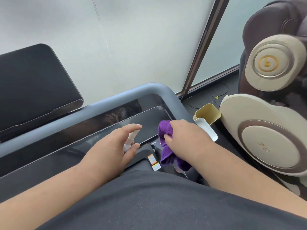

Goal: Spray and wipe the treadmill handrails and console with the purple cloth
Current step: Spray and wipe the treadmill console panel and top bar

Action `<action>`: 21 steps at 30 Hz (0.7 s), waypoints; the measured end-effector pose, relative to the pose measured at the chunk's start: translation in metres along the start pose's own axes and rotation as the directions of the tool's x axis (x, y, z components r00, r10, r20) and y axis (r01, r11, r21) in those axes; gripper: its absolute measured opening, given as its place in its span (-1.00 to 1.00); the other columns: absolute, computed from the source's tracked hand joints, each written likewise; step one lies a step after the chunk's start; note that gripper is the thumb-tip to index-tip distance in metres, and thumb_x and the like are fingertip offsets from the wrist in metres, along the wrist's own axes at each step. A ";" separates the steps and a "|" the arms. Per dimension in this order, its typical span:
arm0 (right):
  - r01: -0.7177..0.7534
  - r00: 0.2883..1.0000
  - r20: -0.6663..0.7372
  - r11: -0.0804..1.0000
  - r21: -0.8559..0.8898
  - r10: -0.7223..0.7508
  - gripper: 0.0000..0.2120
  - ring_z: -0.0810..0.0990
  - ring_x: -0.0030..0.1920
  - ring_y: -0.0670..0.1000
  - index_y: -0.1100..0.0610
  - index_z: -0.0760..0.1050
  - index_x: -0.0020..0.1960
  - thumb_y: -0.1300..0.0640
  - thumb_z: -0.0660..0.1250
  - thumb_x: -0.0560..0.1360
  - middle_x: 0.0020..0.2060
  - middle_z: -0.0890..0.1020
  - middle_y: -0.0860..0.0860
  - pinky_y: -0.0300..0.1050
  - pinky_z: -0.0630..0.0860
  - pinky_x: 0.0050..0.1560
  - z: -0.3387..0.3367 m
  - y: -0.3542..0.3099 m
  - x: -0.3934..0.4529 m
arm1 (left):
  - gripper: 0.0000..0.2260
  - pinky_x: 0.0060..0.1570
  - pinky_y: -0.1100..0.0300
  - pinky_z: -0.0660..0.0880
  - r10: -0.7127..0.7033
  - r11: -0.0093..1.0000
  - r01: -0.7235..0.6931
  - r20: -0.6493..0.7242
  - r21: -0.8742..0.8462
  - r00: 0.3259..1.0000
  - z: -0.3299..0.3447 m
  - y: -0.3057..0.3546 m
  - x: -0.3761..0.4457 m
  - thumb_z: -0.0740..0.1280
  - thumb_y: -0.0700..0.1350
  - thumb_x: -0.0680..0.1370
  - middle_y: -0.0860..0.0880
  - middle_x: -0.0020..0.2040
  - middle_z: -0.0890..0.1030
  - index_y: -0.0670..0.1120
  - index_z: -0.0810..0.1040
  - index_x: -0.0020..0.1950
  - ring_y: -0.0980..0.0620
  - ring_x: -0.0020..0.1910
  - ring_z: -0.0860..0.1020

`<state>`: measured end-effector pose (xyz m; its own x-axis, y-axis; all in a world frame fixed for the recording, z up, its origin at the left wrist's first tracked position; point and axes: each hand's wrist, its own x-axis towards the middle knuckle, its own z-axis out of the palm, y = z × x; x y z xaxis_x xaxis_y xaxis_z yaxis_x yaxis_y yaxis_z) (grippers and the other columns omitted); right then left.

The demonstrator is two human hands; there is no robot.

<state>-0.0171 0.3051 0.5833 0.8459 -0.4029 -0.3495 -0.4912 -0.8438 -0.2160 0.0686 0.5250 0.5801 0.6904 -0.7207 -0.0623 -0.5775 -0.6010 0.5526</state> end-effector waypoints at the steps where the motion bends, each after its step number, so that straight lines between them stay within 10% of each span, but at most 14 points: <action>1: 0.008 0.997 -0.078 0.999 0.039 -0.005 -0.78 0.57 0.00 0.14 -0.01 0.45 0.03 -0.14 0.21 0.53 -0.05 0.54 0.00 -0.02 0.50 -0.09 -0.005 0.005 -0.003 | -0.51 -0.08 0.20 0.42 0.008 1.000 -0.008 0.007 -0.004 1.000 0.000 0.002 0.002 0.33 0.10 0.54 0.26 0.00 0.52 0.42 0.13 0.32 0.18 -0.11 0.52; 5: 0.035 0.932 -0.362 0.987 0.155 0.024 -0.50 0.52 0.18 0.16 0.03 0.39 0.40 -0.14 0.28 0.52 0.25 0.53 0.02 0.08 0.49 0.21 -0.015 0.033 -0.003 | -0.54 -0.07 0.22 0.39 0.037 0.999 -0.037 0.034 -0.005 0.999 0.003 0.011 0.012 0.30 0.11 0.55 0.25 0.03 0.53 0.43 0.12 0.31 0.18 -0.09 0.50; 11: -0.205 0.972 -0.091 0.972 0.111 0.215 -0.26 0.38 0.35 0.23 -0.01 0.09 0.56 -0.24 0.31 0.52 0.51 0.22 0.05 0.16 0.41 0.31 0.021 0.058 0.003 | -0.54 -0.09 0.25 0.36 0.059 0.998 -0.059 0.043 -0.010 0.997 0.009 0.015 0.024 0.30 0.11 0.56 0.28 0.03 0.52 0.42 0.14 0.32 0.20 -0.08 0.49; 21: -0.107 0.968 -0.228 0.994 0.000 0.104 -0.17 0.41 0.36 0.23 0.07 0.04 0.58 -0.27 0.32 0.51 0.52 0.21 0.14 0.10 0.42 0.33 0.020 0.032 0.075 | -0.54 -0.13 0.43 0.29 -0.029 1.000 0.029 0.011 -0.003 1.000 -0.003 -0.013 0.011 0.28 0.15 0.55 0.41 -0.06 0.43 0.42 0.12 0.34 0.44 -0.10 0.44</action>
<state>0.0261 0.2552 0.5319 0.8150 -0.5588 -0.1530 -0.5790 -0.7959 -0.1769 0.0851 0.5256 0.5748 0.7022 -0.7066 -0.0871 -0.5560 -0.6207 0.5527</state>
